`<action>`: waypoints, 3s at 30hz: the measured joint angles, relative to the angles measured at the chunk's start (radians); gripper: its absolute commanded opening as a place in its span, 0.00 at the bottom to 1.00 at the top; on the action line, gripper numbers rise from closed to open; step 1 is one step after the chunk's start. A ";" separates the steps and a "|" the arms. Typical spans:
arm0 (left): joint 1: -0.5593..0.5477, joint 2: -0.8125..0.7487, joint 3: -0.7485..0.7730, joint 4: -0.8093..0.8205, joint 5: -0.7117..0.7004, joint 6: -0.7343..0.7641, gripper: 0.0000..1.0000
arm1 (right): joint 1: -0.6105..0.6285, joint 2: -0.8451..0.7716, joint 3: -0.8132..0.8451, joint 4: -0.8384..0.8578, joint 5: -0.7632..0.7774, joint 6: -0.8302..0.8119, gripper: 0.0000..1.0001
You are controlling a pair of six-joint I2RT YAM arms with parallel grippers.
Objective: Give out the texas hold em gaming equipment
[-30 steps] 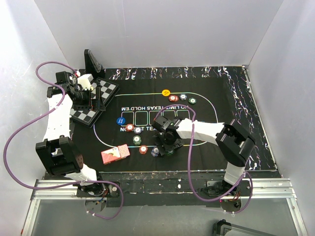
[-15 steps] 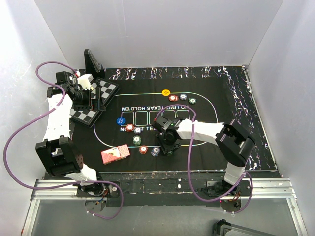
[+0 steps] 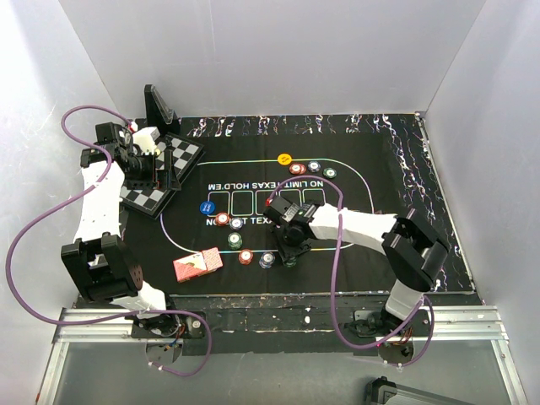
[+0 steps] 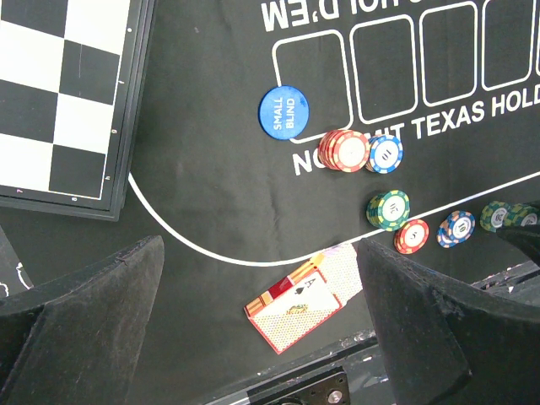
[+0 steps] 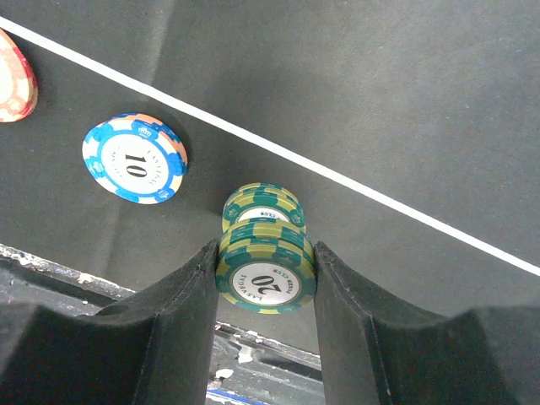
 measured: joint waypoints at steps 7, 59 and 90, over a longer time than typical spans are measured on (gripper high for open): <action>0.000 0.000 0.000 0.000 0.000 0.000 1.00 | -0.003 -0.020 0.000 -0.001 0.025 0.000 0.03; -0.005 -0.029 -0.080 -0.084 0.205 0.348 1.00 | -0.368 -0.253 -0.305 0.063 0.136 0.117 0.75; -0.213 -0.330 -0.729 0.011 0.120 0.961 1.00 | -0.336 -0.405 -0.076 -0.001 0.035 0.031 0.80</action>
